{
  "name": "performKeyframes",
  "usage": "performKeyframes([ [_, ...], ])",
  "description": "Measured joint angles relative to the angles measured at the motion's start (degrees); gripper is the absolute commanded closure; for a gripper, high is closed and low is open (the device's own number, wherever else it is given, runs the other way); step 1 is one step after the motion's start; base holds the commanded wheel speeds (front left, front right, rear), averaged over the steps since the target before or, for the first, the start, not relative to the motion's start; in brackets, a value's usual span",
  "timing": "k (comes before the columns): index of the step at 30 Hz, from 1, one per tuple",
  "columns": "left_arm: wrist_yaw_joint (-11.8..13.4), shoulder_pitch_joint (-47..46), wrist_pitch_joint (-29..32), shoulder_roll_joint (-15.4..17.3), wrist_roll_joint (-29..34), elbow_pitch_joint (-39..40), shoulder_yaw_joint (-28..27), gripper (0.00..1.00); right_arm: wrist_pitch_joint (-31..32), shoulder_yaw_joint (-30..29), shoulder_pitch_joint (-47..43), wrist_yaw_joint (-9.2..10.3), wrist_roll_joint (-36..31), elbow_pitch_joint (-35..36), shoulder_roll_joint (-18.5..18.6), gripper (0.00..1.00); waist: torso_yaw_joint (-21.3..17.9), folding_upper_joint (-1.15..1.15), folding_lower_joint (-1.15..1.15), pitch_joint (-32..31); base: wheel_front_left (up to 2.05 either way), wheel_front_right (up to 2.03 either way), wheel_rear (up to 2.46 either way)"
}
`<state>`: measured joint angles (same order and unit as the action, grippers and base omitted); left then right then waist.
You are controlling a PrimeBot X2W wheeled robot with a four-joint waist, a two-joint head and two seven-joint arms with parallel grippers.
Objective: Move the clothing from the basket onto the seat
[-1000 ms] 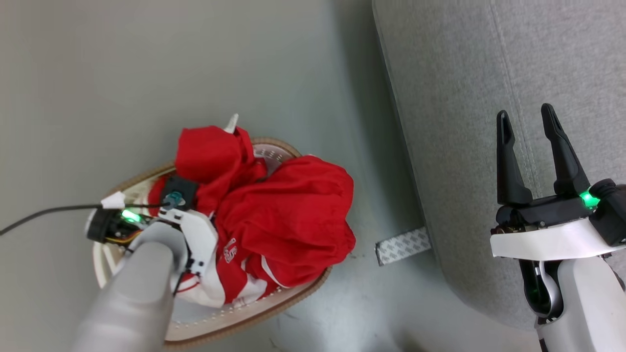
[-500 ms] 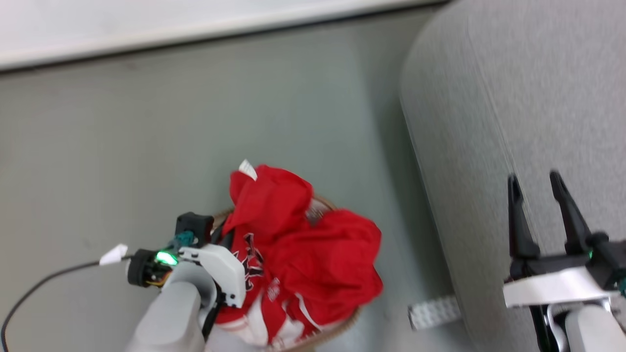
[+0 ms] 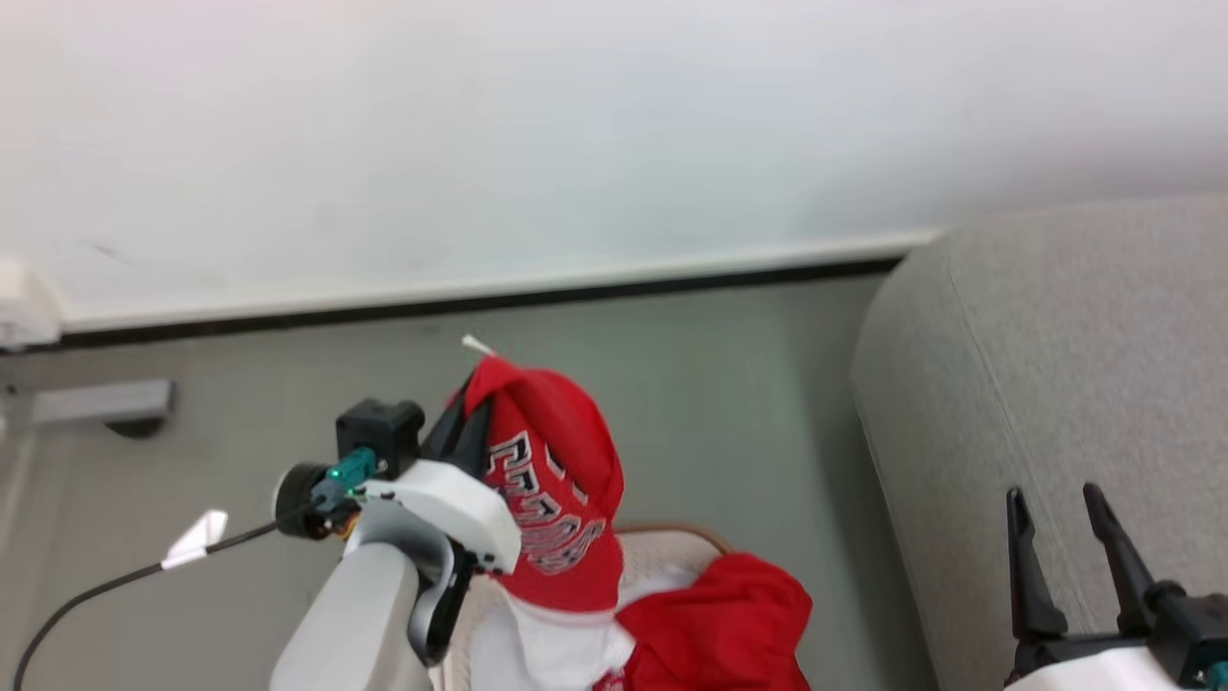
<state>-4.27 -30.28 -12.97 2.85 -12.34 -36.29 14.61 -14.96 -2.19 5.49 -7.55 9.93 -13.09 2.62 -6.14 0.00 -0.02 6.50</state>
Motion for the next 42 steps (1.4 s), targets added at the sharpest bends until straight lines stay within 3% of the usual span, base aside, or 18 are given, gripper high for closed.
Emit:
performKeyframes([
  [10,2.64,2.77,8.99,1.20,-0.78,22.23,0.00,1.00,0.00,0.36,-3.57,-0.01,-0.01,-0.67,0.01,0.00,2.12,0.00,0.00,-7.57,0.00,0.00,0.00],
  [16,4.27,2.79,13.15,2.25,-1.01,30.07,-0.88,1.00,0.00,0.89,-5.28,0.00,-0.15,-0.90,0.01,0.00,2.02,0.00,0.00,-10.09,0.00,0.00,0.00],
  [35,6.20,4.68,15.95,2.69,-1.91,37.41,-0.34,1.00,0.00,2.21,-7.03,0.00,-1.05,-0.03,0.01,0.00,2.08,0.00,0.02,-11.39,0.00,0.00,0.00],
  [42,6.61,4.76,15.95,2.94,-1.93,37.42,0.01,1.00,0.00,7.40,-6.28,0.00,-1.11,0.89,1.94,0.00,1.98,0.00,0.02,-10.58,0.00,0.00,0.00],
])
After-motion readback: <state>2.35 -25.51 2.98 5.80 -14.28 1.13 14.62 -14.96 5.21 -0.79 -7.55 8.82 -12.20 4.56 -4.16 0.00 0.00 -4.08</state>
